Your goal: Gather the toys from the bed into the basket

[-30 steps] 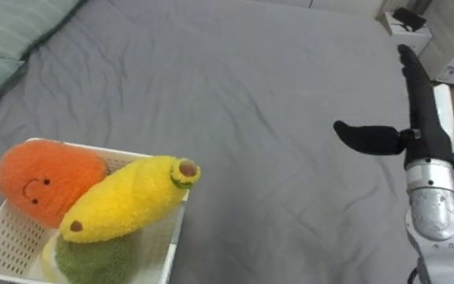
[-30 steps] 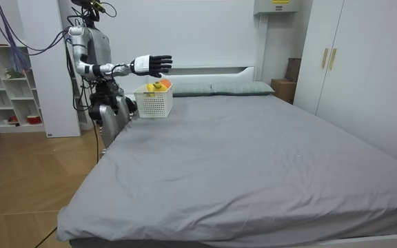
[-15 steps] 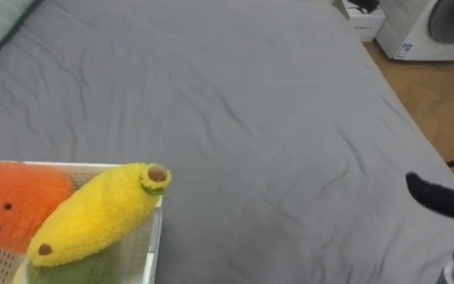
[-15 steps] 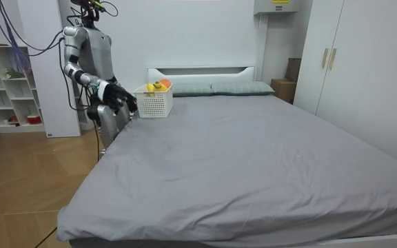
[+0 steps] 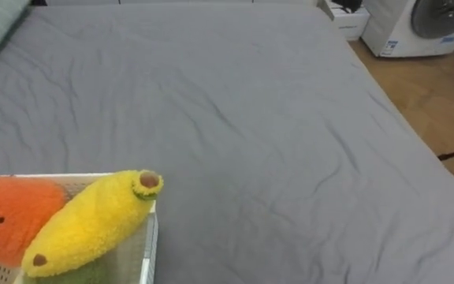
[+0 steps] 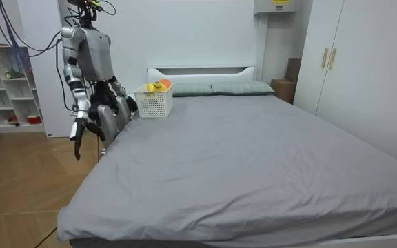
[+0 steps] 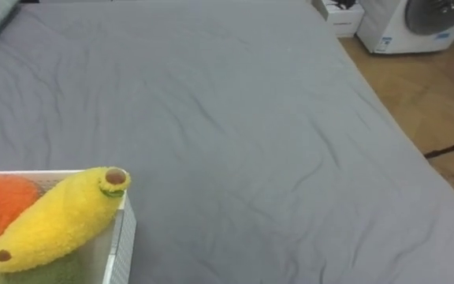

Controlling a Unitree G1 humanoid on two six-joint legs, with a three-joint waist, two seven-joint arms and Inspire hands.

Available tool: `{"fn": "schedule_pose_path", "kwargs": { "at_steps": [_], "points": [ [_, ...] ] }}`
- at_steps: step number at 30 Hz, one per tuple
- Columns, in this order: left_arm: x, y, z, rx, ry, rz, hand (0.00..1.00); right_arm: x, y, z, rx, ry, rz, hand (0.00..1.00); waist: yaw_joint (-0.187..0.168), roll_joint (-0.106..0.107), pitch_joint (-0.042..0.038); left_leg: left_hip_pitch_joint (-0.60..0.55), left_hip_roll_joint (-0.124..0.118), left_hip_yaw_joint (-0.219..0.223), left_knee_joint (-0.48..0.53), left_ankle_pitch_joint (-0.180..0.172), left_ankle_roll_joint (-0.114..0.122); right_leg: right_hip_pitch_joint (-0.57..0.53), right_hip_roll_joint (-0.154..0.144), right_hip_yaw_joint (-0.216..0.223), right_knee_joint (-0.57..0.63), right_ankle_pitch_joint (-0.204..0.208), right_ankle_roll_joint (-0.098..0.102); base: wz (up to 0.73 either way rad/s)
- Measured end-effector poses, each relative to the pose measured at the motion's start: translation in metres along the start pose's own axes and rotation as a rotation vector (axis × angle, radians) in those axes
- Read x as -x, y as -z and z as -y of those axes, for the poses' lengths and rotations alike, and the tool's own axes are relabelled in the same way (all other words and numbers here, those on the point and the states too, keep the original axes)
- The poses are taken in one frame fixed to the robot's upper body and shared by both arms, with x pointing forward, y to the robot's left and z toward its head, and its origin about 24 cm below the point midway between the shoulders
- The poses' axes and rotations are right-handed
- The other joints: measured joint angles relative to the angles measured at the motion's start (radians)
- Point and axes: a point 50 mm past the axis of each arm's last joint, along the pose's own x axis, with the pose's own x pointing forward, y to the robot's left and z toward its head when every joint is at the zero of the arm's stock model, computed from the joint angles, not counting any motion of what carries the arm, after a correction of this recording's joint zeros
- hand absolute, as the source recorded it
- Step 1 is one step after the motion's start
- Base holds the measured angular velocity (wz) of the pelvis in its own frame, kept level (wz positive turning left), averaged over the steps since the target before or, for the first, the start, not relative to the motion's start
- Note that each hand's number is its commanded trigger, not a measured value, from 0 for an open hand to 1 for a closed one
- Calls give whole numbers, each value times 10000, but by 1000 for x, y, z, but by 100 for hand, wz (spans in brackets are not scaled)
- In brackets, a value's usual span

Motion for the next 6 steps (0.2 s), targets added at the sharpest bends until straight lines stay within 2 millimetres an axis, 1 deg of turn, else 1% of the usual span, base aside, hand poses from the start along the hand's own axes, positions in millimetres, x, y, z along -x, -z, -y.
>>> {"fn": "schedule_pose_path", "kwargs": {
  "at_steps": [1,2,3,6],
  "points": [
    [0,1,0,-15,23,-34,0,0,4,1,142,-109,-134,0,-10,-9,-36,3,-3,3,0,0,0,2,0,7,1,0,0,0],
    [0,3,1,-53,63,-113,0,0,11,1,380,-324,-385,0,-5,37,-60,3,-5,27,-4,-1,1,4,3,18,2,1,-1,0],
    [1,3,2,-50,93,-121,0,0,16,1,622,-585,-545,0,-15,44,-64,5,-6,29,-4,-1,1,3,4,30,12,3,-2,0],
    [1,3,4,-38,177,-127,0,3,26,-5,1513,-1388,-708,0,16,72,-40,1,-2,38,-1,0,1,6,8,41,10,8,-3,0]
  ]
}}
